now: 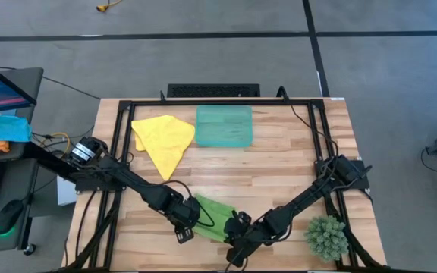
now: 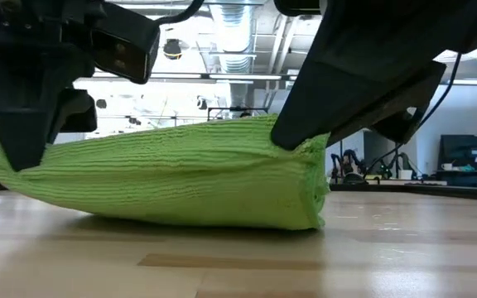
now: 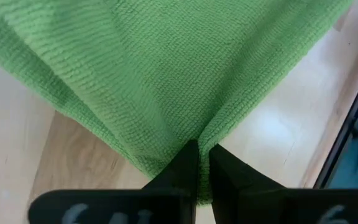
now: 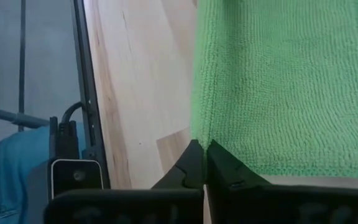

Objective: Roll microfiber towels into tight, uniform cylinder then place into a basket
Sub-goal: Roll the folded green microfiber towel

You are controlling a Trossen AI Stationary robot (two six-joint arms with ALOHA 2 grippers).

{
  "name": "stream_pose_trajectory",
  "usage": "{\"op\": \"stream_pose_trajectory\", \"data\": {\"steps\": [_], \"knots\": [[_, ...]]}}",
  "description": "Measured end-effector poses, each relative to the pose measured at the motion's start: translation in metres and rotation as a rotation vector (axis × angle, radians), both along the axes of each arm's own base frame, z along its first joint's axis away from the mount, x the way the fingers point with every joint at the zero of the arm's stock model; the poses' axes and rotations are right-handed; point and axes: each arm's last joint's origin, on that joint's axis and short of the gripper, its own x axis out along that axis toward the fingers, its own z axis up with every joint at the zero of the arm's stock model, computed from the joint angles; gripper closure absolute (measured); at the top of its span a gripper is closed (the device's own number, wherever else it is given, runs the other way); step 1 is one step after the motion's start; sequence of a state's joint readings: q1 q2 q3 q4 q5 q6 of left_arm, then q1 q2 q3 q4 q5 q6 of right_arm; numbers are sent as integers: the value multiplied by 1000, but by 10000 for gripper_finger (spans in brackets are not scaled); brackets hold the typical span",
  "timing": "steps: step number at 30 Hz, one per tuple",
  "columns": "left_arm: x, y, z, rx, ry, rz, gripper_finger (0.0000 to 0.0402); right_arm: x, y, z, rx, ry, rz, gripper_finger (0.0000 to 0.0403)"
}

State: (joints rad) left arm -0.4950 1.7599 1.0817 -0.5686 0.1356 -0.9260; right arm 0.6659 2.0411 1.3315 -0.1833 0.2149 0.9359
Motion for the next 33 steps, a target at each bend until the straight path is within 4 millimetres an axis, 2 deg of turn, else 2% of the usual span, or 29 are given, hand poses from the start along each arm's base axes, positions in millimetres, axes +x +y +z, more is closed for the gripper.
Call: {"op": "stream_pose_trajectory", "data": {"steps": [6, 14, 30, 33], "knots": [[3, 11, -1, 63, -3, 59, 388, 6, -13, -1, 14, 33, -89, 397], [4, 14, -2, 152, -43, 146, 388, 7, -40, -9, -8, 182, -279, 389], [2, 16, -3, 203, -42, 182, 388, 21, -65, -10, -22, 177, -354, 396], [2, 17, -3, 218, -49, 186, 388, 21, -69, -4, -20, 166, -364, 391]]}}
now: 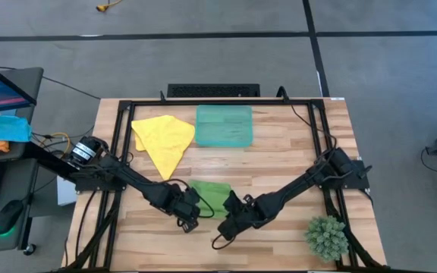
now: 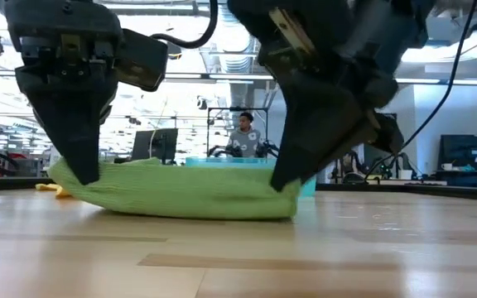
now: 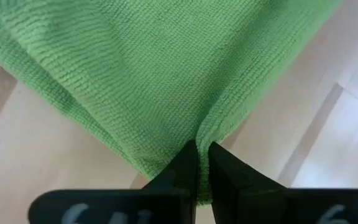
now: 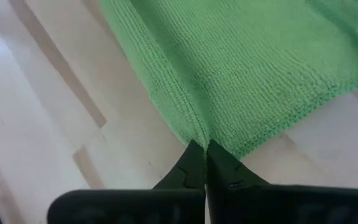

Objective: Roll microfiber towels into tight, uniform cylinder then place into a basket
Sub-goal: Roll the folded green microfiber towel

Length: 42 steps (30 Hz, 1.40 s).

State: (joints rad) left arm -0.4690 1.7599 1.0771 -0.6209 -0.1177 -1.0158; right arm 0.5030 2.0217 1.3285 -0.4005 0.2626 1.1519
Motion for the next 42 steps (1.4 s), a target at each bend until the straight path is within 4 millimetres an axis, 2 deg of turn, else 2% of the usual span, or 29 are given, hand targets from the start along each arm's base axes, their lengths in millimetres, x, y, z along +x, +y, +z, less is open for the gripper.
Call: {"op": "stream_pose_trajectory", "data": {"steps": [5, 9, 14, 23, 31, 35, 42], "knots": [[0, -1, 0, 13, -5, -20, 388, 0, -7, 10, -26, -16, -29, 390], [0, 0, 0, 35, -16, -17, 388, 4, -19, 7, -38, 3, -65, 397], [0, 0, 0, 52, -20, -21, 388, 10, -37, 5, -24, 32, -120, 387], [1, 1, 0, 58, -26, -29, 388, 14, -56, 4, -37, 59, -170, 394], [1, 1, 1, 69, -33, -43, 388, 20, -80, 4, -33, 92, -221, 394], [2, 1, 1, 69, -34, -43, 388, 23, -87, -4, -35, 107, -239, 393], [1, 1, 1, 75, -32, -54, 388, 25, -96, -4, -34, 102, -256, 393]]}}
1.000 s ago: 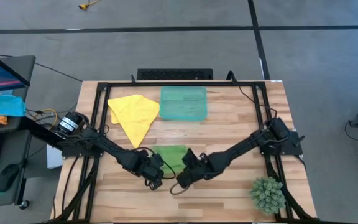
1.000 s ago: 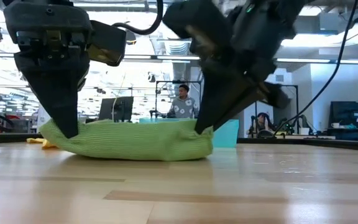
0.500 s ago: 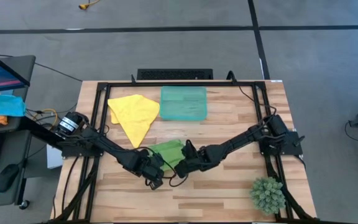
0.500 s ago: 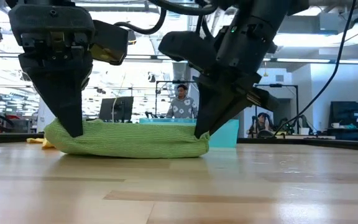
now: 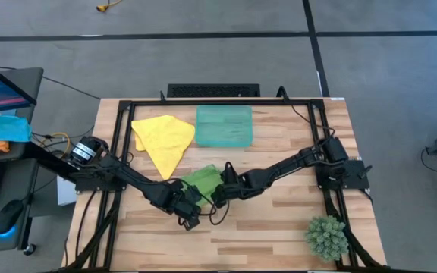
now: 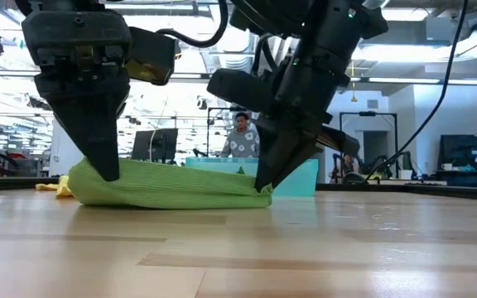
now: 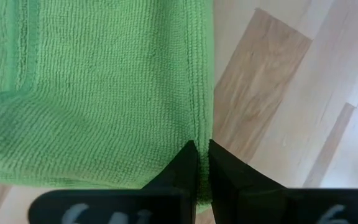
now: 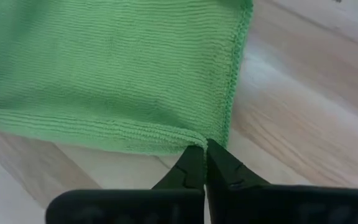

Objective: Roll microfiber towels into tight, uniform cylinder then place into a basket
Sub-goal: Roll the folded green microfiber towel

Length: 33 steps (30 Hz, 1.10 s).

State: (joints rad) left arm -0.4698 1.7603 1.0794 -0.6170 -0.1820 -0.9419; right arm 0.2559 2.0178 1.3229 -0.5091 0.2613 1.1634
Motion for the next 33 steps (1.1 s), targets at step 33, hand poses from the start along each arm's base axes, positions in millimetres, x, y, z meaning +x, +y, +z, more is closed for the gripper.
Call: {"op": "stream_pose_trajectory", "data": {"steps": [33], "knots": [[-28, -54, 11, 240, -155, -366, 284, 0, -7, -1, -8, 17, -3, 388]]}}
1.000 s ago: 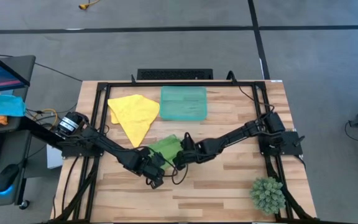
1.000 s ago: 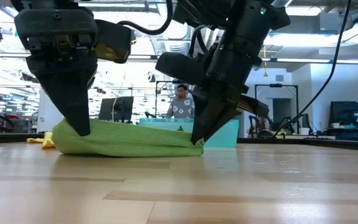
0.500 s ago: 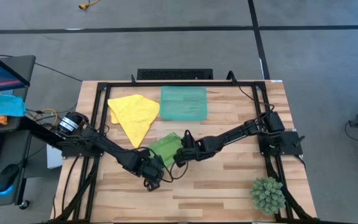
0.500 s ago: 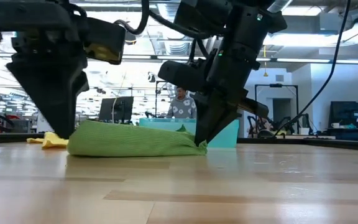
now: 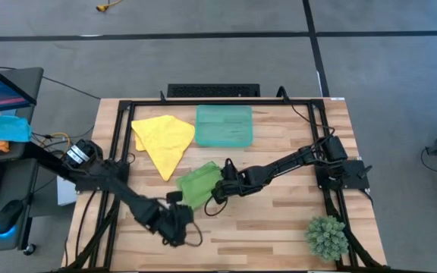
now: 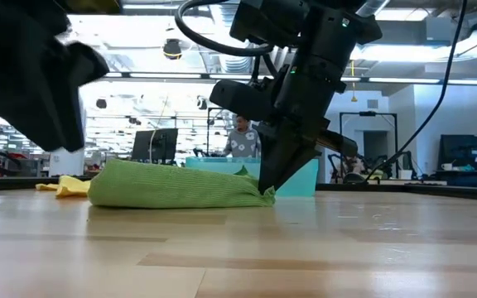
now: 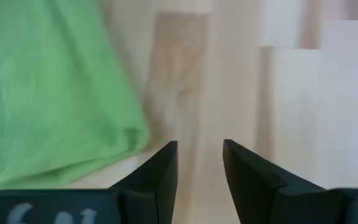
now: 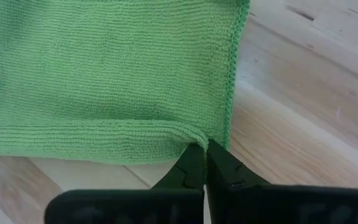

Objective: Roll microfiber towels into tight, uniform cylinder then place into a basket
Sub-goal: Roll the folded green microfiber towel

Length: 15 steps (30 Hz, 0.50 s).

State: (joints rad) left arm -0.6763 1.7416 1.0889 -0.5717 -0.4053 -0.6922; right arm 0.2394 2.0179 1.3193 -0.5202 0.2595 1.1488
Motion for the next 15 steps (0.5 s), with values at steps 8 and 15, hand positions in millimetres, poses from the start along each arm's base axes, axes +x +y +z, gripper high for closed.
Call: {"op": "stream_pose_trajectory", "data": {"steps": [8, 15], "knots": [[8, -15, -7, 119, -138, -160, 286, 0, 0, 0, -1, 2, 4, 392], [20, 9, -18, 122, -127, -87, 286, -1, 0, 0, 2, 16, 8, 391]]}}
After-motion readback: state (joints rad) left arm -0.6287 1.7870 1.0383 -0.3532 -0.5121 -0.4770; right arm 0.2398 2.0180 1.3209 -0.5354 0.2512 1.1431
